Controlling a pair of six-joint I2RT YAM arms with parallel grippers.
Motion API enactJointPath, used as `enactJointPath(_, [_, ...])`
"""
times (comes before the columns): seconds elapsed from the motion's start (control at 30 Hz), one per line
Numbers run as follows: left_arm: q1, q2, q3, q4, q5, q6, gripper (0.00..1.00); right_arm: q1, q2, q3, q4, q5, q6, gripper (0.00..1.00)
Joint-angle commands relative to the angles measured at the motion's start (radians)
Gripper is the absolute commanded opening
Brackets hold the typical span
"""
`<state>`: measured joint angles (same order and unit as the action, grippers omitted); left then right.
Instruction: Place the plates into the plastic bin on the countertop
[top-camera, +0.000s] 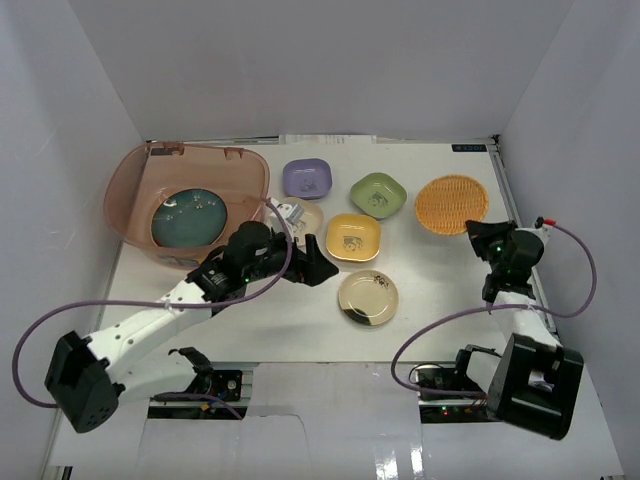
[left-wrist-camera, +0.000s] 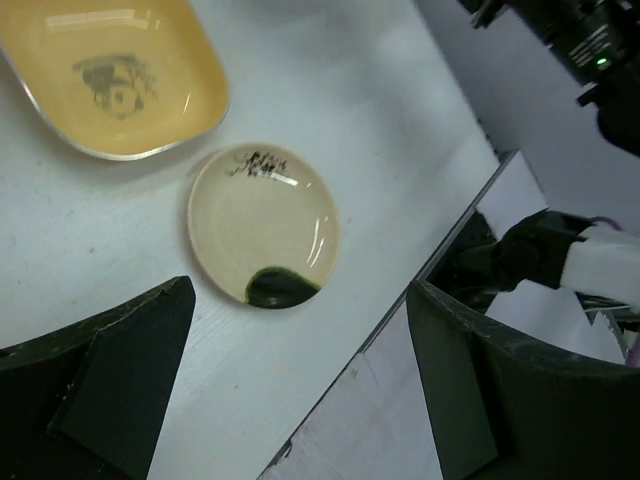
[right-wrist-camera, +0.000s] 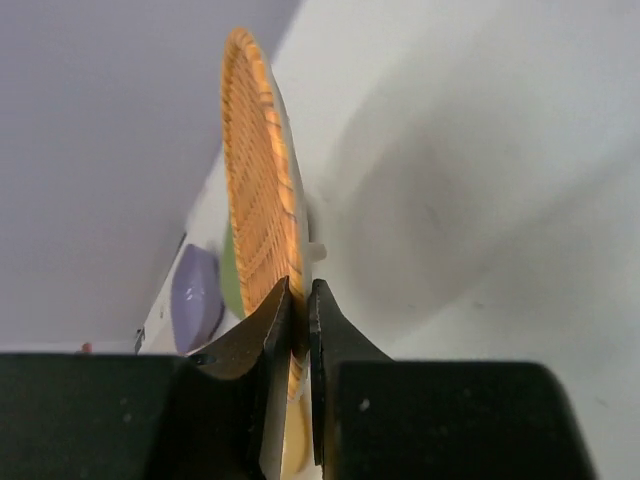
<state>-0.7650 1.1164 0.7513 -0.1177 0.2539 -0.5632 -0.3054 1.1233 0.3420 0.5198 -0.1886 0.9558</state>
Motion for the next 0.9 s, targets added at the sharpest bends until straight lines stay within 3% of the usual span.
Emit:
enactJointPath(0.0, [-0.003, -0.169, 0.065, 0.044, -0.033, 0.078, 0.98, 0.137, -0.134, 0.175, 0.000, 0.030, -0.069, 0.08])
enactJointPath(0.17, [-0.003, -0.351, 0.092, -0.002, -0.166, 0.157, 0.98, 0.455, -0.018, 0.502, -0.081, 0.064, -0.210, 0.08])
enactJointPath(0.27, [-0.002, -0.464, 0.121, -0.037, -0.333, 0.203, 0.98, 0.629, 0.140, 0.636, -0.079, 0.090, -0.259, 0.08])
enactJointPath(0.4, [-0.003, -0.562, 0.141, -0.039, -0.523, 0.238, 0.98, 0.842, 0.433, 0.961, -0.105, 0.080, -0.290, 0.08])
enactJointPath(0.57, [-0.002, -0.601, 0.148, -0.016, -0.674, 0.252, 0.98, 1.021, 0.784, 1.345, -0.237, 0.071, -0.324, 0.08])
enactJointPath(0.73, [0.000, -0.604, 0.134, -0.010, -0.685, 0.255, 0.98, 1.121, 1.091, 1.835, -0.382, 0.113, -0.350, 0.08])
enactJointPath(0.87, [0.001, -0.604, 0.112, 0.003, -0.683, 0.260, 0.98, 1.173, 1.286, 2.011, -0.385, 0.178, -0.351, 0.08])
